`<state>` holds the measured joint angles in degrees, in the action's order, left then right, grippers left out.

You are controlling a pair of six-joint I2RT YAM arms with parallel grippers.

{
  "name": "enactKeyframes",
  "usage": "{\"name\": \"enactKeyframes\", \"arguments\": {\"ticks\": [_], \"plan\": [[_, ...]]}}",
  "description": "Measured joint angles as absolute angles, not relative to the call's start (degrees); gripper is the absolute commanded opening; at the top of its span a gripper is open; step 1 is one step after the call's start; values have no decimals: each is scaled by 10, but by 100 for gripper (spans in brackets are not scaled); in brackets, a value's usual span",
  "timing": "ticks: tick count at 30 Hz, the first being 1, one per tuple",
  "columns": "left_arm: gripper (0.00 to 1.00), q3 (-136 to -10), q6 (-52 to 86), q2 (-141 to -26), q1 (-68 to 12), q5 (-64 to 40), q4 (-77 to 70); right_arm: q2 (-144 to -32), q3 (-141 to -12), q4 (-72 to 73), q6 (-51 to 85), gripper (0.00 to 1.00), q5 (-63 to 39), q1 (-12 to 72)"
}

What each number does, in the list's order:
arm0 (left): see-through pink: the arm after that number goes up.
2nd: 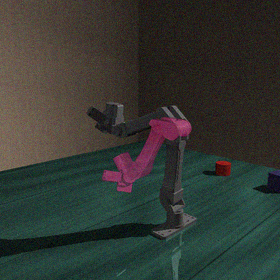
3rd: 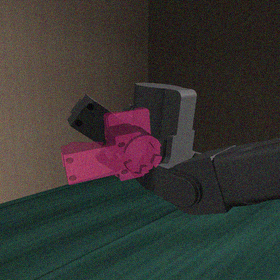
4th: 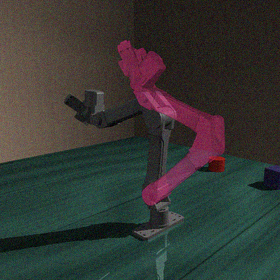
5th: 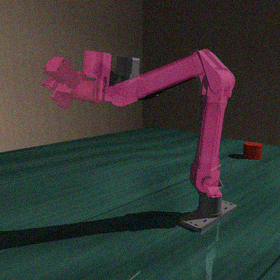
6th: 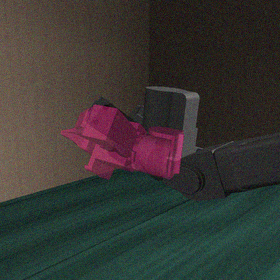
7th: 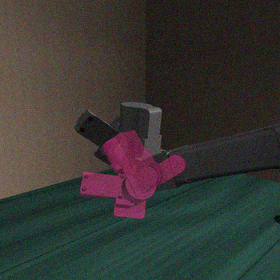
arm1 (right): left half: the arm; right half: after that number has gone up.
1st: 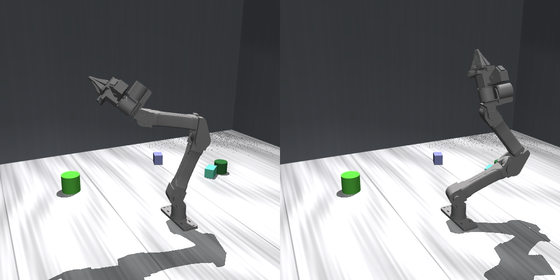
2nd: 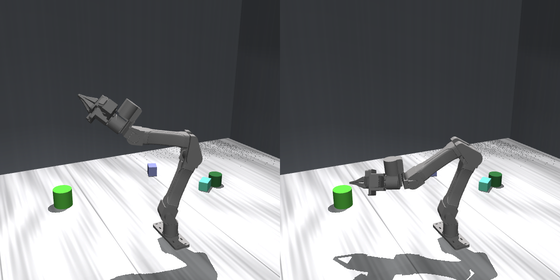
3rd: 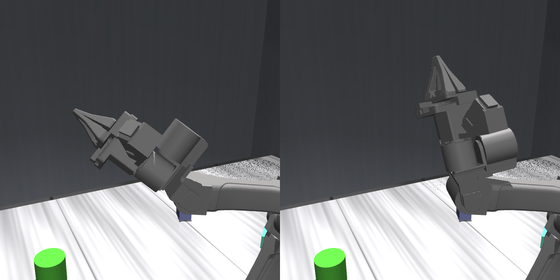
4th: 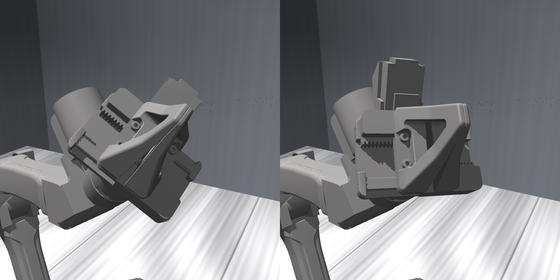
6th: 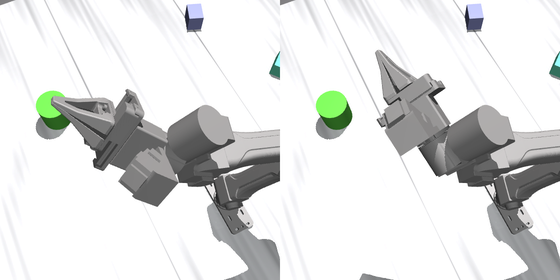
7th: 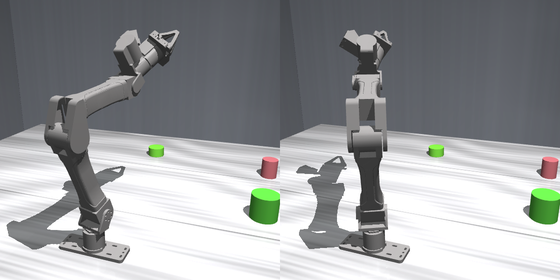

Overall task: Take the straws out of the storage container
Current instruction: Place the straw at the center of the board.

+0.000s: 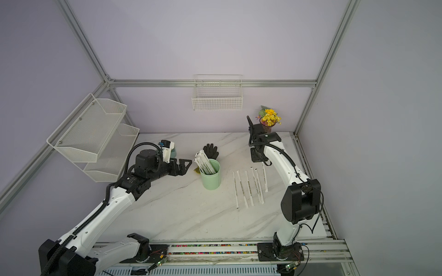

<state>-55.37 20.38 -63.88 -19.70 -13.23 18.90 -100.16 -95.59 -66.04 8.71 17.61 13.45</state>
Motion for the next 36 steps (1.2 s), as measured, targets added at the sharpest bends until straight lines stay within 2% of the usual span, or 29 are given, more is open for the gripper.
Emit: {"name": "enactKeyframes", "arguments": {"ticks": [14,36], "plan": [[99,-554,204,-639,-197,-132,189,-1123,-986,-705,88,2,157,99],[99,-554,204,-650,-197,-132,189,-1242,-1028,-717,87,7,133,85]]}}
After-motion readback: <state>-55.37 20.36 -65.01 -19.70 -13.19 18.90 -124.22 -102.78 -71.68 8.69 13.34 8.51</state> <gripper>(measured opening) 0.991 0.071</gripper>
